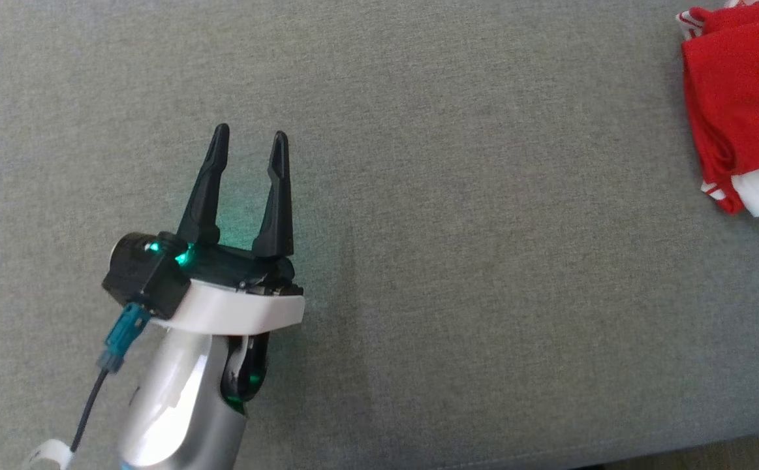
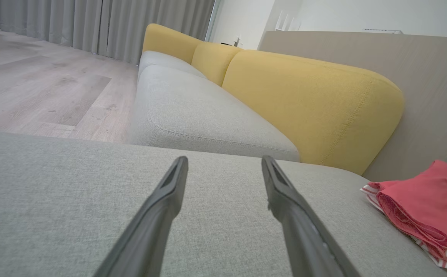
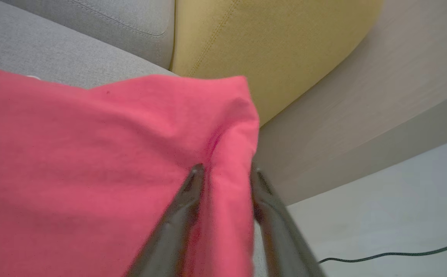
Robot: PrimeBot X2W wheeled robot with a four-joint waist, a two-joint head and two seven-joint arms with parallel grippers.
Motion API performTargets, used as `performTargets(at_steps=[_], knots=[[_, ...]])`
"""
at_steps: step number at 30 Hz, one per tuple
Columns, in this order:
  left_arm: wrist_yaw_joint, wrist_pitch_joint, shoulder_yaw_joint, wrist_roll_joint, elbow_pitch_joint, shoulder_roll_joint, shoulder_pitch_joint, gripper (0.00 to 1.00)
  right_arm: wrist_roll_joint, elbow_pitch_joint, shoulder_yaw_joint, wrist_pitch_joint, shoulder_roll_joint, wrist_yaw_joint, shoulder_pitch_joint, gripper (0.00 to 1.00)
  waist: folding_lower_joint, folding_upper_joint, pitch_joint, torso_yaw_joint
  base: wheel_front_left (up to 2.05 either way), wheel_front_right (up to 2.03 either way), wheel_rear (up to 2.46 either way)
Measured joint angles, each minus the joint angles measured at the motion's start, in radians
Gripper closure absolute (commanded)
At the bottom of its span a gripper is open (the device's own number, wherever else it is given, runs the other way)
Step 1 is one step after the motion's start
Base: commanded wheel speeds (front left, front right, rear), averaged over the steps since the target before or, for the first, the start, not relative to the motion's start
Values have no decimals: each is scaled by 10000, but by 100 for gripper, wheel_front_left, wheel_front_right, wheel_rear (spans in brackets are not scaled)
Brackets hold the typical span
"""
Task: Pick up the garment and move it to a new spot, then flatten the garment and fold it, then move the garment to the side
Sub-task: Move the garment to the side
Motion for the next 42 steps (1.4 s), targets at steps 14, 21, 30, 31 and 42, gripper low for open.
performTargets(at_steps=[14, 21, 30, 31, 42], knots=[[-10, 0, 230, -4, 140, -2, -12, 0, 213, -1329, -403, -102, 1062, 0, 305, 0, -2, 0, -855, -101, 0, 0, 0], [77, 0, 525, -4, 104, -4, 440, 0, 1304, -2548, 211, -407, 2096, 0, 694, 0, -3, 0, -1807, -104, 0, 0, 0], [150, 0, 775, 42, 59, -2, 1288, 0, 2414, -4159, 593, -1081, 4523, 0, 2220, 0, -4, 0, -2981, 260, 0, 0, 0], [161, 0, 794, 88, 59, -2, 1377, 0, 2433, -4234, 640, -1177, 4736, 0, 2344, 0, -5, 0, -3060, 308, 0, 0, 0], [81, 0, 1041, 171, 148, 6, 1989, 0, 3505, -3513, 1170, -2755, 5225, 0, 3982, 0, -2, 0, -3529, 793, 0, 0, 0]])
